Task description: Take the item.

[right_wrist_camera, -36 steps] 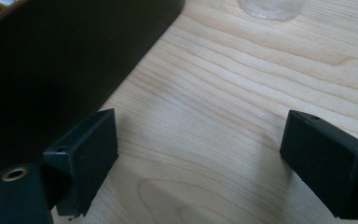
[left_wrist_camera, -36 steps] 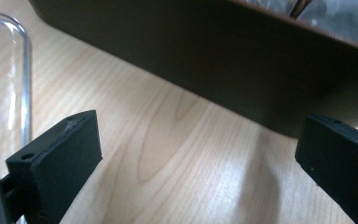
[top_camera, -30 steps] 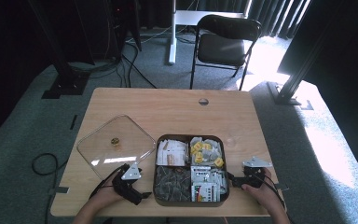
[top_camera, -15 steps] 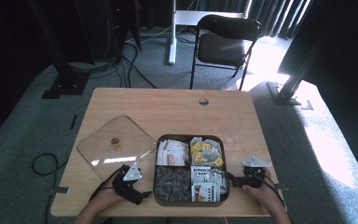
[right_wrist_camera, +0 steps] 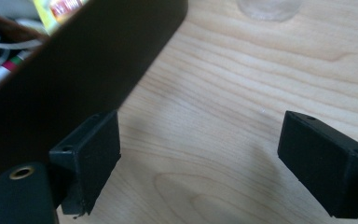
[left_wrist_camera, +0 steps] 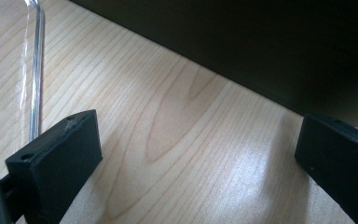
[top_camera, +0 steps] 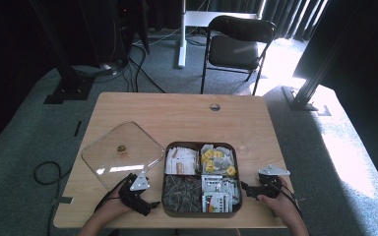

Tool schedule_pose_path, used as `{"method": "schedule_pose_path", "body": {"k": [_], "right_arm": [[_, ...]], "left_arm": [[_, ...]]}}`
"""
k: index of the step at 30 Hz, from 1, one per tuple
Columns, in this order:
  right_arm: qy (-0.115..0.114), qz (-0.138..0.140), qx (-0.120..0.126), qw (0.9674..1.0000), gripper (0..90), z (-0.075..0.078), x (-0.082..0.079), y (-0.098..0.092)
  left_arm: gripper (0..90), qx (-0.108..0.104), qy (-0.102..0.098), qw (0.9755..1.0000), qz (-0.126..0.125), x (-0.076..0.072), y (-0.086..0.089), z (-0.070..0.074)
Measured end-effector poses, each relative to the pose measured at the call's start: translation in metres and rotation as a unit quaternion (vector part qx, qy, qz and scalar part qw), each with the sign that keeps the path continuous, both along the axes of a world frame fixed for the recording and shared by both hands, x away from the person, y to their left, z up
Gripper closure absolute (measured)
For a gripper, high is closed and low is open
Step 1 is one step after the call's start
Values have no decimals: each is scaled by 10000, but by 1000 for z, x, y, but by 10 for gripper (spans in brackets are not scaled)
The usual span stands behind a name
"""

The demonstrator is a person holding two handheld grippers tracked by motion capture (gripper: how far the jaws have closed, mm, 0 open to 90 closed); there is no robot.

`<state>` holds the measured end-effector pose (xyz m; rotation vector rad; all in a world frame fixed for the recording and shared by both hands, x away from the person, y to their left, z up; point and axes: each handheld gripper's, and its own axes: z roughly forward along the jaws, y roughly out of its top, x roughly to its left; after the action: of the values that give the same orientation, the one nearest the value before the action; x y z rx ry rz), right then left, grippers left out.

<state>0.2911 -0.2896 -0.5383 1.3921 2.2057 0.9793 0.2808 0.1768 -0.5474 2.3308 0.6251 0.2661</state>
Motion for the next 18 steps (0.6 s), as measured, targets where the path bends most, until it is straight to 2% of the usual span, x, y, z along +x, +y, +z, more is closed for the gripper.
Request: {"method": "schedule_pose_path", "body": {"k": [7,18], "right_arm": [[-223,-168,52,9996,127,21,-1,-2],[-373,-3,72,9993,128,44,4,6]], "left_arm": [[4,7,-1,10000,4,1,0,0],[4,9,-1,10000,6,1,0,0]]}}
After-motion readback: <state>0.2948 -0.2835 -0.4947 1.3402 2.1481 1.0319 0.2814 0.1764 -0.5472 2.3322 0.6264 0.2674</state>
